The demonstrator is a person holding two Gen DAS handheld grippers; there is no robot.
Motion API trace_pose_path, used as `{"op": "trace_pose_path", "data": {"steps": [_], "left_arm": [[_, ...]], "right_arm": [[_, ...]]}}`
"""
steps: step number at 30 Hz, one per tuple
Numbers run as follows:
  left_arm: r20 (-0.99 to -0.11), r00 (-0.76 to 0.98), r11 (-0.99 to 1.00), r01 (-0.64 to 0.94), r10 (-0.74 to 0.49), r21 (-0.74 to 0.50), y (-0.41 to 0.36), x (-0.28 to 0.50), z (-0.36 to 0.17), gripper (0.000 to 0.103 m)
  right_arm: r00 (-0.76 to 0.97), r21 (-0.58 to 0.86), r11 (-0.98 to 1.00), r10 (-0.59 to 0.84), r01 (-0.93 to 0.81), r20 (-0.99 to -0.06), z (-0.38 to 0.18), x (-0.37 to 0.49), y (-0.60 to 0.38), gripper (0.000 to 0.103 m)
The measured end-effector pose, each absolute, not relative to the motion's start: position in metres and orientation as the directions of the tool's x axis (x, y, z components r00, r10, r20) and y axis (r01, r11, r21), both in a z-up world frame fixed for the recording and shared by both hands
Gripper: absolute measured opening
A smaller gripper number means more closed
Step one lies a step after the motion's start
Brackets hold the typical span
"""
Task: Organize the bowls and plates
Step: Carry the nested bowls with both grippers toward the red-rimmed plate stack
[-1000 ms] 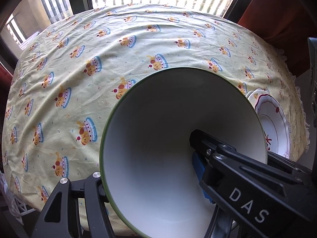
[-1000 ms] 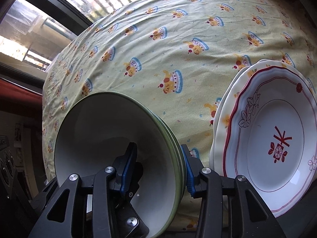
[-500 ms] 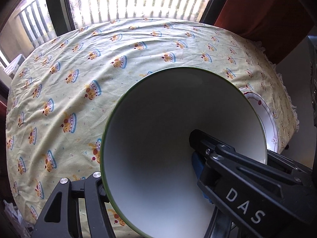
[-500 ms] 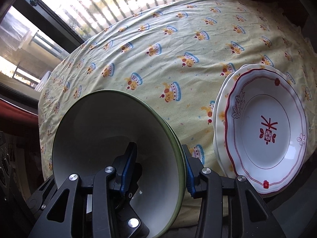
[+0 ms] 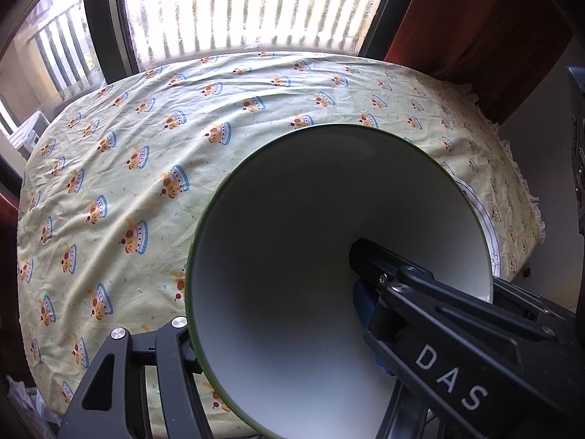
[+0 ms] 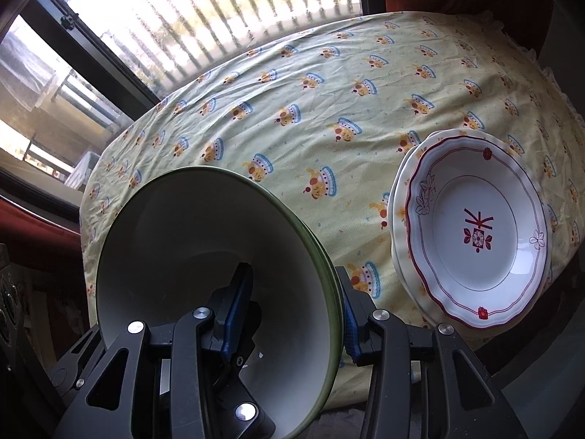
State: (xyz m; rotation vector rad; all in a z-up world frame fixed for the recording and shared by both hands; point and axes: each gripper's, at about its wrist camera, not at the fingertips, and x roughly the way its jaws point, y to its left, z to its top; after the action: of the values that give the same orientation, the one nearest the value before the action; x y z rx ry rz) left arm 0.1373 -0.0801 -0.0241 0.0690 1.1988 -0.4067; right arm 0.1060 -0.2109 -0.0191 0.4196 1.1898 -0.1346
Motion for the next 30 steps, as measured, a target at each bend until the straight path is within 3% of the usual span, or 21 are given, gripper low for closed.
{"op": "trace_pose_path", "data": {"steps": [18,30], "left_arm": [[-0.909,0.353,0.967,0.201,-0.22,-0.156,-0.135,0.127,-0.012,0.066],[-0.91,0.358,0.97,0.193,-0.209,-0.147,-0.192,0.121,-0.012,0.066]], "right_arm": [[0.363,0.248,0.953,0.172,0.175,-0.916,-0.012,0.114,-0.264,0.047],[0.366,0.258,0.954,0.188,0.154,-0.912,-0.008,0.108,-0.323,0.047]]}}
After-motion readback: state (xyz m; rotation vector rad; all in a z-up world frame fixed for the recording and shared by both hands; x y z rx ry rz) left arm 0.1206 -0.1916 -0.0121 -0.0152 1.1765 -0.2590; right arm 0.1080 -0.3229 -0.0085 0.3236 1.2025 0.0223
